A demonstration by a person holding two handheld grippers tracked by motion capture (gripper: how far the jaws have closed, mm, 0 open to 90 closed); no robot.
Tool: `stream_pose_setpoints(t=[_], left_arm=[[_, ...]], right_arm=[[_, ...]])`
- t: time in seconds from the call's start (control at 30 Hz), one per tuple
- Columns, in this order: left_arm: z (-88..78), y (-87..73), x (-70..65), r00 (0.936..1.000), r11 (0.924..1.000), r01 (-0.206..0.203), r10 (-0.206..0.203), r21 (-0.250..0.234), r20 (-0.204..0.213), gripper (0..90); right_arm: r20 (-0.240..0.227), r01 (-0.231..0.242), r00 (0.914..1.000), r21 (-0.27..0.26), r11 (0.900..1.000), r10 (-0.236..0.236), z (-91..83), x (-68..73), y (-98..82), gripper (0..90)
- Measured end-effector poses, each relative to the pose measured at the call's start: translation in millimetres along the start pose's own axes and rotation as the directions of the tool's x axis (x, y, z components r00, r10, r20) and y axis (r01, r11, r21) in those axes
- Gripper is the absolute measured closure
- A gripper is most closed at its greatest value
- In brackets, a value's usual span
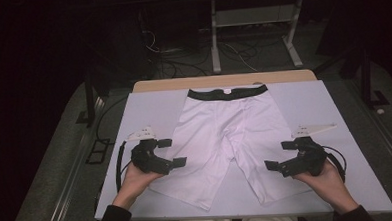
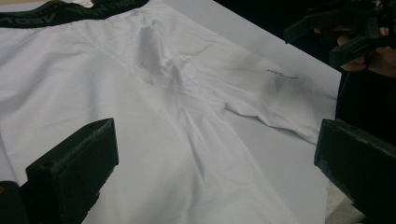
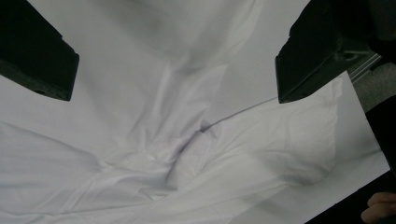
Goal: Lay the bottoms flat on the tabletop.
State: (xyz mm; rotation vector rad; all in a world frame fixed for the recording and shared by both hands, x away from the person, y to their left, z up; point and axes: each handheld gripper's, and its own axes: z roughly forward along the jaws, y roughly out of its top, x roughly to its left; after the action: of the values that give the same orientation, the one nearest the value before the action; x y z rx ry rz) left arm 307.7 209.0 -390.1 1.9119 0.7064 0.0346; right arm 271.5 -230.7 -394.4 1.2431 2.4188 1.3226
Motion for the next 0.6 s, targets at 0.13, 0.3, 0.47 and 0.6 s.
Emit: stream_pose_setpoints(t=[0.13,0.3,0.47,0.6], left_arm=[[2.9,-9.1,-1.5,0.9999,0.9999,-0.006,0.006,-0.012,-0.009,0.0],[4.7,-20.3,0.1,0.9997,0.9999,0.003,-0.003,-0.015,-0.023,0.0],[1.0,-28.8,2.7,0.9988,0.9998,-0.003,0.001,-0.022,-0.049,0.0],[-1.6,-34.3,6.7,0.9975,0.9999,-0.013,0.013,-0.004,-0.069,0.0]], right_arm=[[0.008,-0.013,0.9999,-0.027,1.000,0.013,-5.6,-7.4,-9.7,0.0],[0.020,-0.015,0.9997,-0.065,0.998,0.016,-10.9,-14.6,-22.4,0.0],[0.041,-0.014,0.9990,-0.116,0.993,0.019,-18.5,-20.0,-31.7,0.0],[0.056,-0.017,0.9981,-0.144,0.989,0.026,-23.3,-23.0,-39.9,0.0]])
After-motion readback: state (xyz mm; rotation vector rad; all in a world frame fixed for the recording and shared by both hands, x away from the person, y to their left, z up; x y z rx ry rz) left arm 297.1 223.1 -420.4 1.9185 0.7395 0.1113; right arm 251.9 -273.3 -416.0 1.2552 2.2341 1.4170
